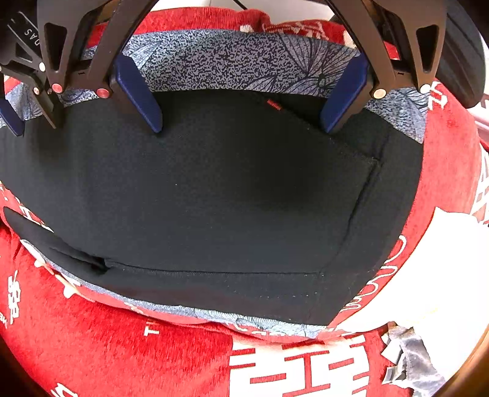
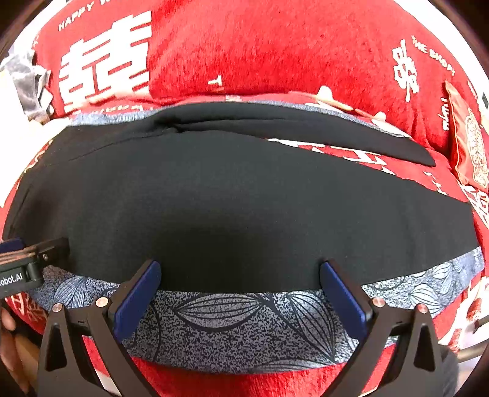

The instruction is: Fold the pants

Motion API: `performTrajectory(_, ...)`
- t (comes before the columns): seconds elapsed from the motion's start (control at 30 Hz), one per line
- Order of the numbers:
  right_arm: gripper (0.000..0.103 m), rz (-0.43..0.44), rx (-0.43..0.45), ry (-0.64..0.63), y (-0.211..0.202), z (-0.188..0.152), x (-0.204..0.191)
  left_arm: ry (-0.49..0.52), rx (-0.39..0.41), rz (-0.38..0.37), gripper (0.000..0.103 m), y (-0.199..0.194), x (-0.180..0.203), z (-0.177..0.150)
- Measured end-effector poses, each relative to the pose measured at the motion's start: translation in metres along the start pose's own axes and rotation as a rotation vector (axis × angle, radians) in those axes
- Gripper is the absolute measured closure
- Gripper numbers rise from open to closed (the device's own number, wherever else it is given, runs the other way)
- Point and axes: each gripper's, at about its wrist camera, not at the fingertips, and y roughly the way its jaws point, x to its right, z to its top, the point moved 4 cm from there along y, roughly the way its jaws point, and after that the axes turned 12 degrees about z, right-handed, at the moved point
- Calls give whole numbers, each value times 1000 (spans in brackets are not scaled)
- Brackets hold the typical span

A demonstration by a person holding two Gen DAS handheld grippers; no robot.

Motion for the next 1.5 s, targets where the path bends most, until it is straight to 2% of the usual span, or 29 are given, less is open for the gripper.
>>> performTrajectory(0.07, 0, -2, -44, 11, -1, 3, -2, 34, -6, 23, 0, -5, 2, 3)
performTrajectory(0.13, 0, 9, -19, -8, -10, 11, -6, 57, 17, 35, 0, -14, 3, 6)
performTrajectory(0.17, 0, 3, -2, -32, -16, 16, -10, 61, 34, 32, 0, -20, 2, 9)
performTrajectory(0.23, 0, -22, -17, -80, -25, 23, -19, 59, 51, 20, 0, -29, 1, 14)
performTrajectory(0.37, 0, -17, -57, -117, -32, 37, -32, 41, 69, 1, 0, -41, -8, 28)
performTrajectory(0.6, 0, 7, -62, -131, -28, 57, -39, 24, 42, -1, 0, -36, -21, 49)
performTrajectory(0.7, 0, -8, -56, -136, -24, 66, -41, 31, 43, 4, 0, -34, -23, 59)
performTrajectory(0.9, 0, -44, -63, -170, -12, 84, -44, 42, 21, 10, 0, -26, -21, 75)
performTrajectory(1.1, 0, -41, -69, -218, 5, 96, -49, 43, -21, 17, 0, -10, -20, 89)
performTrajectory(1.37, 0, 8, -78, -320, 34, 131, -47, 51, -67, 32, 0, 11, -14, 120)
performTrajectory(1.5, 0, 73, -130, -363, 61, 156, -43, 35, -94, 31, 0, 22, -13, 140)
